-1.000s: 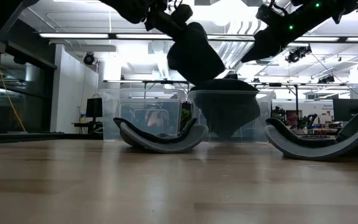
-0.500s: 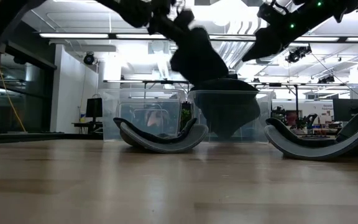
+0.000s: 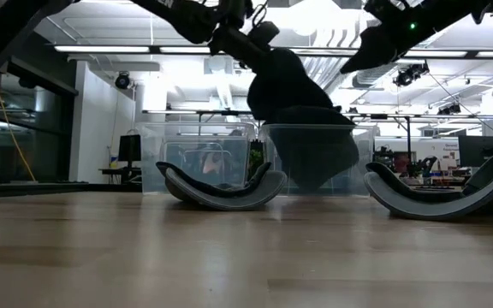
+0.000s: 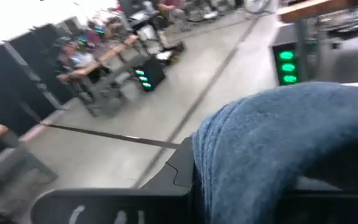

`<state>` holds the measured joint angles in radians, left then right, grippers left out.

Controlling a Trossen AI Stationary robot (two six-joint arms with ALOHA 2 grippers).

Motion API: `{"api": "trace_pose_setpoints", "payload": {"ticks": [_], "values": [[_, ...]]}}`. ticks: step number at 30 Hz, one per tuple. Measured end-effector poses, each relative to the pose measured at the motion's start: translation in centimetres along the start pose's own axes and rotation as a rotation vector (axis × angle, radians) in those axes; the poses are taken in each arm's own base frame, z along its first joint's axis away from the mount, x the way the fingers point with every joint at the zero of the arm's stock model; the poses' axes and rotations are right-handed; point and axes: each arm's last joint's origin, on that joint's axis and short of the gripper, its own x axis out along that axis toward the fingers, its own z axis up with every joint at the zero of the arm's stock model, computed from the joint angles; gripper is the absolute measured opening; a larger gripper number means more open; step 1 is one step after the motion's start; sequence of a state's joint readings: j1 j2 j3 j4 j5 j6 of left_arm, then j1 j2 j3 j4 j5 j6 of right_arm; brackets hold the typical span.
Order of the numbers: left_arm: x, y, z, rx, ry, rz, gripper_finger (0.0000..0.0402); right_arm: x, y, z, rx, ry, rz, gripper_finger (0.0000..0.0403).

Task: Pick & Place hat
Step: Put the blue cap into the right transparent bin

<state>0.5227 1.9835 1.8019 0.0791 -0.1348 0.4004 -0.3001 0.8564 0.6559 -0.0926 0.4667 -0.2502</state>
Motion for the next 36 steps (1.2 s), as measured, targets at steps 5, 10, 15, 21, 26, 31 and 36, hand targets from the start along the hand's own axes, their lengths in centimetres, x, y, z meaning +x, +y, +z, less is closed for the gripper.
{"api": "trace_pose_setpoints", "payload": {"ticks": [5, 10, 15, 21, 26, 31, 36], "values": [[-0.1, -1.2, -0.1, -0.03, 0.031, -0.08, 0.0, -0.8, -0.7, 1.0, 0.015, -0.103, -0.03, 0.0177], [-0.6, -3.6, 0.6, -0.022, 0.037, -0.143, 0.0, -1.3, -1.1, 1.7, -0.011, -0.176, -0.051, 0.0177], [-1.7, -5.7, 1.5, -0.049, 0.077, -0.203, 0.0, -1.4, -1.3, 2.0, -0.024, -0.205, -0.065, 0.0177], [-3.4, -7.1, 4.4, -0.044, 0.152, -0.241, 0.0, -1.4, -1.3, 2.0, -0.028, -0.203, -0.065, 0.0177], [-4.6, -7.2, 7.6, 0.083, 0.093, -0.111, 0.0, -1.4, -1.3, 2.0, -0.038, -0.196, -0.067, 0.0177], [-5.3, -4.1, 10.5, 0.114, 0.027, 0.026, 0.0, -1.4, -1.2, 1.8, -0.048, -0.179, -0.063, 0.0177], [-5.2, -0.1, 10.9, 0.071, -0.007, 0.066, 0.0, -1.3, -1.2, 1.5, -0.056, -0.146, -0.083, 0.0177]]}}
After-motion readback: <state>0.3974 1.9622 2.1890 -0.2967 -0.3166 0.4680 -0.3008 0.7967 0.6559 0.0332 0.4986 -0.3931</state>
